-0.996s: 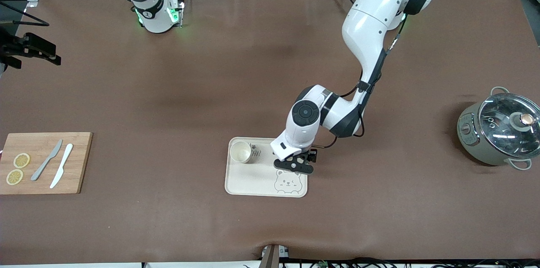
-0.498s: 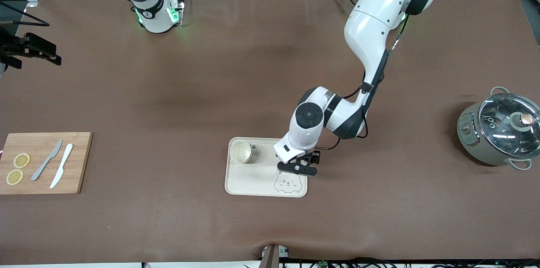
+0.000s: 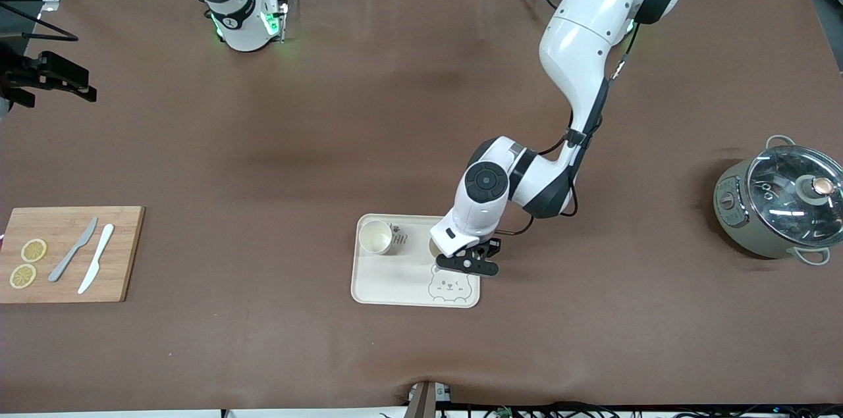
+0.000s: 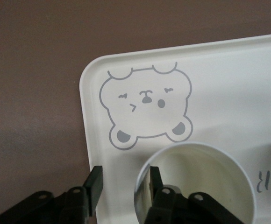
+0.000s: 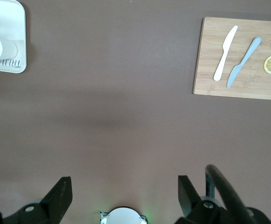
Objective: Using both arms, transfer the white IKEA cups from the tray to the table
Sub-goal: 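Close the left gripper on the white cup's rim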
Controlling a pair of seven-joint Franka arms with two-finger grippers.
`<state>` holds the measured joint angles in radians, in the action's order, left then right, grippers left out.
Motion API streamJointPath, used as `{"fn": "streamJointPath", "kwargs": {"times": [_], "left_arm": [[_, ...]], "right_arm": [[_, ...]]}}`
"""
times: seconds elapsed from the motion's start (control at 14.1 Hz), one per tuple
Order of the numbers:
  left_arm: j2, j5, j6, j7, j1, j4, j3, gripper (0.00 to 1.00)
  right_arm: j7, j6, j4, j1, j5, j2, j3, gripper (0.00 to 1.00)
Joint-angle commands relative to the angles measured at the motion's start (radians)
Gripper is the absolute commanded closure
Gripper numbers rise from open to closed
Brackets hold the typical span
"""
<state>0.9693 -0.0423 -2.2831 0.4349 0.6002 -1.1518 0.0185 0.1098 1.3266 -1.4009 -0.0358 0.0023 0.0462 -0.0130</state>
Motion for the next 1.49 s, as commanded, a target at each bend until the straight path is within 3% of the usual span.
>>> {"fn": "streamJointPath", "kwargs": {"times": [0.0, 0.93, 1.21, 1.42], "left_arm": [[0.002, 0.031, 0.008, -0.004, 0.006, 0.012, 0.008, 1.0], [-0.056, 0.038, 0.034, 0.01, 0.004, -0.009, 0.008, 1.0], [-0.147, 0.036, 0.034, 0.015, 0.001, -0.11, 0.008, 1.0], [-0.274, 0.035, 0.034, -0.007, -0.008, -0.244, 0.009, 1.0]], "right_arm": [[-0.01, -0.015, 0.01, -0.01, -0.001, 0.003, -0.008, 0.0], [-0.004, -0.006, 0.013, -0.001, 0.002, 0.021, -0.011, 0.0], [-0.002, -0.01, 0.013, -0.009, 0.004, 0.029, -0.01, 0.0], [0.002, -0.004, 0.014, -0.009, 0.001, 0.075, -0.01, 0.0]]}}
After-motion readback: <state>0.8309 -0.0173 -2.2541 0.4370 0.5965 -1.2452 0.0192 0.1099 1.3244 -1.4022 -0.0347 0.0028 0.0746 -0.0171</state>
